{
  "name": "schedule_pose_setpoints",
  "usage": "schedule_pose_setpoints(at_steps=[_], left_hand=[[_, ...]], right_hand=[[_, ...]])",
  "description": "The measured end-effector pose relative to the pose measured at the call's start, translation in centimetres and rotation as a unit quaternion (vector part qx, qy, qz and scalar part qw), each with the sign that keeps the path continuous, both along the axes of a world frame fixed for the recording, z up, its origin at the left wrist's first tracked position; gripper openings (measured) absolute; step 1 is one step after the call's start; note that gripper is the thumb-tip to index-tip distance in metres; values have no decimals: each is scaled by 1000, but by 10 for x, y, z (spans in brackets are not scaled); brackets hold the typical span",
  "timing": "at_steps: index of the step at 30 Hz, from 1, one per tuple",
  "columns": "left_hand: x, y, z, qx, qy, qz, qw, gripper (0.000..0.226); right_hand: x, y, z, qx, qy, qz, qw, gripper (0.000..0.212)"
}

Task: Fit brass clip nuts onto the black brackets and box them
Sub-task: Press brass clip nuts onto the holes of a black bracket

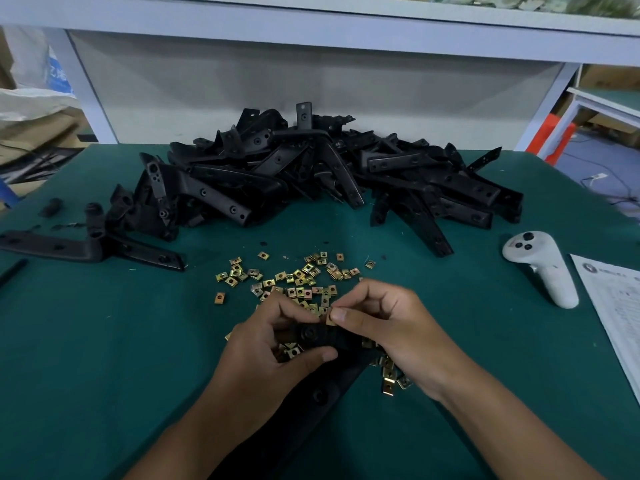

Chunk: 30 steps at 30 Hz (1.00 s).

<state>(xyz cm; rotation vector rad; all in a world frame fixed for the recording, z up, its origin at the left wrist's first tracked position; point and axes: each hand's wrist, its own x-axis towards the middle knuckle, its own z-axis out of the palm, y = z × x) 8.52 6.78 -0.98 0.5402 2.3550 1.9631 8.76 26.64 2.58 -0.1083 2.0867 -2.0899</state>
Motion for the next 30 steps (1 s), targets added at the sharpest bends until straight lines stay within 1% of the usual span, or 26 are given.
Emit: schedule_pose_setpoints(at_steps=[3,6,10,14,17,20,23,25,28,30], left_hand=[[1,0,0,10,-7,-2,1000,34],[0,1,0,25,-16,2,1000,34],[-1,1,0,40,-24,6,999,35],[0,2,1,45,-25,11,999,35],[0,3,2,55,-33,16,998,34],[0,3,4,54,-31,9,998,34],[1,2,6,51,-26,-3,998,40],[2,3,6,47,-15,-5,999,39],[1,2,6,60,-17,7,998,37],[1,2,6,56,-14,9,998,34]], right_hand=[[0,1,0,-2,-6,5,1000,6],[0,0,1,-7,-12,2,1000,2],[-1,1,0,-12,-19,5,1000,3],[0,1,0,17,-8,17,1000,10],[0,1,0,23,14,7,1000,14],[0,2,1,35,49,12,998,12],[0,3,0,59,96,17,994,9],[1,4,-3,83,122,10,989,9],[2,3,-6,141,173,-7,975,15],[3,3,-6,163,189,6,968,19]])
